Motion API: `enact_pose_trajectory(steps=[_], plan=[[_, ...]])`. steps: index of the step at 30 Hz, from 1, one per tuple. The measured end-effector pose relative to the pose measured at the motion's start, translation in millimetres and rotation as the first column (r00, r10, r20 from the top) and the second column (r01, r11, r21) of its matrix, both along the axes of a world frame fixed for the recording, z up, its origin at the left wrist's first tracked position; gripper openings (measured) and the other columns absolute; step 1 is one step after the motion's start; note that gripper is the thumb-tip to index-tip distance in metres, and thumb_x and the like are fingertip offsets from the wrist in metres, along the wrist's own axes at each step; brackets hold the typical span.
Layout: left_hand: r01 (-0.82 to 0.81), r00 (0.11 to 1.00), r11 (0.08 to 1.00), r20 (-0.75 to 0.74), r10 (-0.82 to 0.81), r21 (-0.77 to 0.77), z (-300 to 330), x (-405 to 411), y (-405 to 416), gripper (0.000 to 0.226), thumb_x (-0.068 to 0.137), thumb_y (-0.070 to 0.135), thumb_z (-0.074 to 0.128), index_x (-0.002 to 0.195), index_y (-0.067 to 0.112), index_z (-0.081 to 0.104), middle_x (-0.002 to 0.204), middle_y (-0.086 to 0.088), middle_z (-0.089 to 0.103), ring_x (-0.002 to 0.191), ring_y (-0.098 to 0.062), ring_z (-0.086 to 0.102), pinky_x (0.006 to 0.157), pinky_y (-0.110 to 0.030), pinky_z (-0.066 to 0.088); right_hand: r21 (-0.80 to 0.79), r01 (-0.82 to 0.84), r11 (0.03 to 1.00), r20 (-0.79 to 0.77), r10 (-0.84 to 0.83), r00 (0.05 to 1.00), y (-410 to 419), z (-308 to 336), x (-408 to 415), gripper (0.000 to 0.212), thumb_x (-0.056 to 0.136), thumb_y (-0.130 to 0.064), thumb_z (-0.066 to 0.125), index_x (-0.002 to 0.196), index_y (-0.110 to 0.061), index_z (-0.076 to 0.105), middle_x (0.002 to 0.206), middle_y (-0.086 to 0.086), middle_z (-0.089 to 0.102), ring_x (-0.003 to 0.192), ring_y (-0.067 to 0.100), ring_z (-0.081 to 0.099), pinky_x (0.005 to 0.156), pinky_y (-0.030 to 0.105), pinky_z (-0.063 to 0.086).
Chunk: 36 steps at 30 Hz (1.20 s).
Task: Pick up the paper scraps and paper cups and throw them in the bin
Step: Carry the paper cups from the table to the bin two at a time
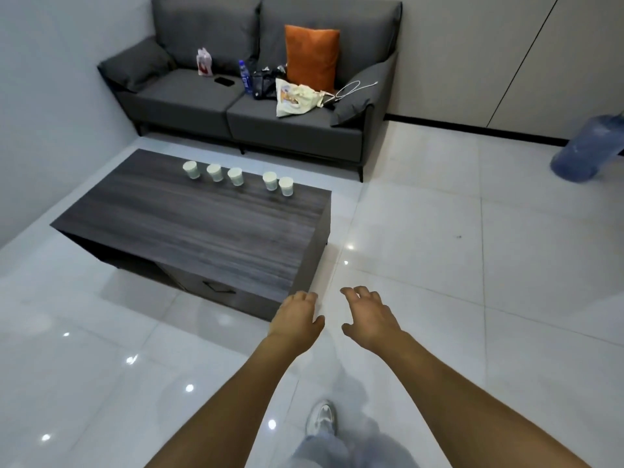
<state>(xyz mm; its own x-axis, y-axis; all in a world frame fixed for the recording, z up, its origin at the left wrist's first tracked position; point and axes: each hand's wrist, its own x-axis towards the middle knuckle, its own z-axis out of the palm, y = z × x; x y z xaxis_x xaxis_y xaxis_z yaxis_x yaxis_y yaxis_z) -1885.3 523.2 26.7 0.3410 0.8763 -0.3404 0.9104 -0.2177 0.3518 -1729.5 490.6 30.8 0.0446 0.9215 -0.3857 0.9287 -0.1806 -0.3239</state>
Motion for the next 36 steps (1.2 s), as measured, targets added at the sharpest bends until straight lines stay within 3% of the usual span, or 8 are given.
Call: enact_pose_trajectory(steps=[8, 16, 21, 27, 36], plan=[[-0.021, 1.0, 0.998, -0.011, 0.021, -0.066, -2, 35, 130, 0.05, 0.095, 0.034, 0.048, 0.141, 0.016, 0.037, 0.14, -0.007, 0.043, 0.128, -0.025, 0.039, 0.107, -0.037, 0.038, -0.016, -0.052, 0.999, -0.003, 0.052, 0.999, 136, -2, 34, 0.064, 0.088, -0.026, 0.06, 0.144, -0.021, 0.03, 0.146, 0.006, 0.035, 0.128, 0.029, 0.037, 0.095, 0.038, 0.043], [-0.156, 0.988, 0.984, -0.032, 0.153, -0.092, -15, 97, 274, 0.044, 0.094, 0.032, 0.048, 0.132, 0.011, 0.043, 0.133, -0.011, 0.046, 0.123, -0.028, 0.041, 0.102, -0.036, 0.038, -0.004, -0.149, 0.989, -0.005, 0.149, 0.989, 295, -3, 105, 0.069, 0.089, -0.026, 0.063, 0.148, -0.024, 0.027, 0.151, 0.004, 0.032, 0.134, 0.027, 0.035, 0.106, 0.038, 0.04], [-0.255, 0.967, 0.962, -0.009, 0.255, -0.102, -13, 125, 349, 0.045, 0.094, 0.033, 0.048, 0.132, 0.009, 0.043, 0.134, -0.011, 0.046, 0.124, -0.027, 0.04, 0.104, -0.039, 0.037, -0.018, -0.256, 0.966, 0.0, 0.256, 0.967, 391, -1, 136, 0.066, 0.09, -0.026, 0.062, 0.147, -0.022, 0.027, 0.148, 0.007, 0.034, 0.132, 0.028, 0.036, 0.103, 0.038, 0.04], [-0.371, 0.929, 0.919, -0.037, 0.369, -0.137, -25, 116, 425, 0.045, 0.095, 0.032, 0.048, 0.133, 0.01, 0.041, 0.135, -0.009, 0.044, 0.125, -0.026, 0.038, 0.104, -0.037, 0.037, -0.067, -0.37, 0.927, -0.01, 0.37, 0.929, 497, -14, 133, 0.058, 0.091, -0.024, 0.059, 0.141, -0.018, 0.031, 0.144, 0.008, 0.036, 0.128, 0.029, 0.037, 0.1, 0.04, 0.043], [-0.489, 0.87, 0.854, -0.027, 0.492, -0.181, -45, 98, 544, 0.049, 0.096, 0.033, 0.047, 0.139, 0.011, 0.036, 0.138, -0.009, 0.042, 0.129, -0.025, 0.036, 0.106, -0.037, 0.036, -0.131, -0.487, 0.864, -0.017, 0.489, 0.872, 637, -33, 105, 0.068, 0.087, -0.02, 0.061, 0.146, -0.021, 0.026, 0.145, 0.007, 0.035, 0.128, 0.028, 0.037, 0.101, 0.04, 0.042]])
